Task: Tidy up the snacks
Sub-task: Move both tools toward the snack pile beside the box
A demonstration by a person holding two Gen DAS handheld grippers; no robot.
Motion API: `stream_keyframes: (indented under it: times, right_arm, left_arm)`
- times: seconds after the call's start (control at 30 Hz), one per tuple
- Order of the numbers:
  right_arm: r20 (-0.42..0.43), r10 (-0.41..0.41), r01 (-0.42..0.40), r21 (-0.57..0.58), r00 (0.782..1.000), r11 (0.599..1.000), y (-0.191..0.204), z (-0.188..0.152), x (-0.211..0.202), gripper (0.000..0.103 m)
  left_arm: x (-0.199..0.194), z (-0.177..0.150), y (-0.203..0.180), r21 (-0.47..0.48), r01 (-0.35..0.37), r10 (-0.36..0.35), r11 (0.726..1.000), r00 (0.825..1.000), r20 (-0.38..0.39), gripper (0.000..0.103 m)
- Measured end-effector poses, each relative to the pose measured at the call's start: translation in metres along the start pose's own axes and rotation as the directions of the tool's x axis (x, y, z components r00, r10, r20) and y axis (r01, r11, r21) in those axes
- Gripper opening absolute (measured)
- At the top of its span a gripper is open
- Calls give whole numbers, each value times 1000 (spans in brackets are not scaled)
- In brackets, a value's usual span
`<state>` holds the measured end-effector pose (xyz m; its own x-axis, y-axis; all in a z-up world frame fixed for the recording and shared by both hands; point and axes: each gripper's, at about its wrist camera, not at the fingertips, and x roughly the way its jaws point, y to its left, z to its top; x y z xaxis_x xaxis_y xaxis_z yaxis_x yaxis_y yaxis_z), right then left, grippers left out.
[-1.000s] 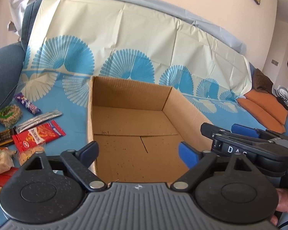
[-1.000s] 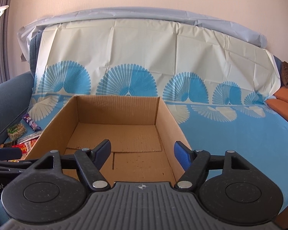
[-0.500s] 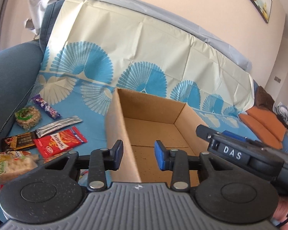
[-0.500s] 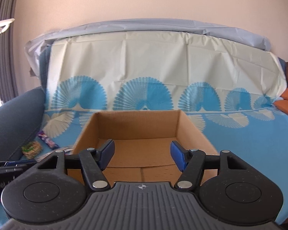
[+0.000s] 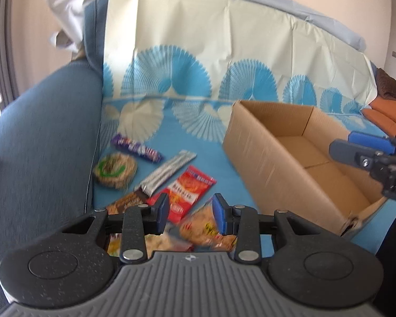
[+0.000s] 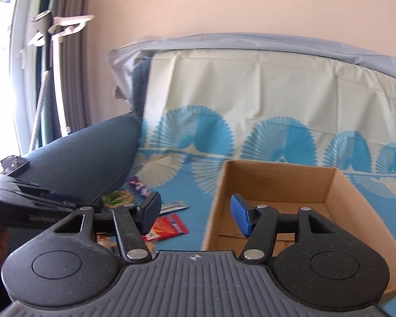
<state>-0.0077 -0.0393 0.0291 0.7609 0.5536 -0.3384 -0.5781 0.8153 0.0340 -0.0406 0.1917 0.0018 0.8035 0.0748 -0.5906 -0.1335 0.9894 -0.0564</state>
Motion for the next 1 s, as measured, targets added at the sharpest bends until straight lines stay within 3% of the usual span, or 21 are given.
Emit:
stream_keyframes:
  times: [0.33,0.6,1.0]
  right_arm:
    - [-45,86,-89,-52,995,995,27,-13,13,53]
    - [-71,119,-125,-92,990,988,39,-35,26,53]
    - [-85,164,-178,-209,983,962,57,-61,39,55]
  left_arm:
    - [16,-33,25,-81,-58,57,995,998,-23,40]
    - [23,-33,41,-167,-99,85,981,993,-87,41]
    - [34,-29,43,-168,-153,125,974,978,-166,50]
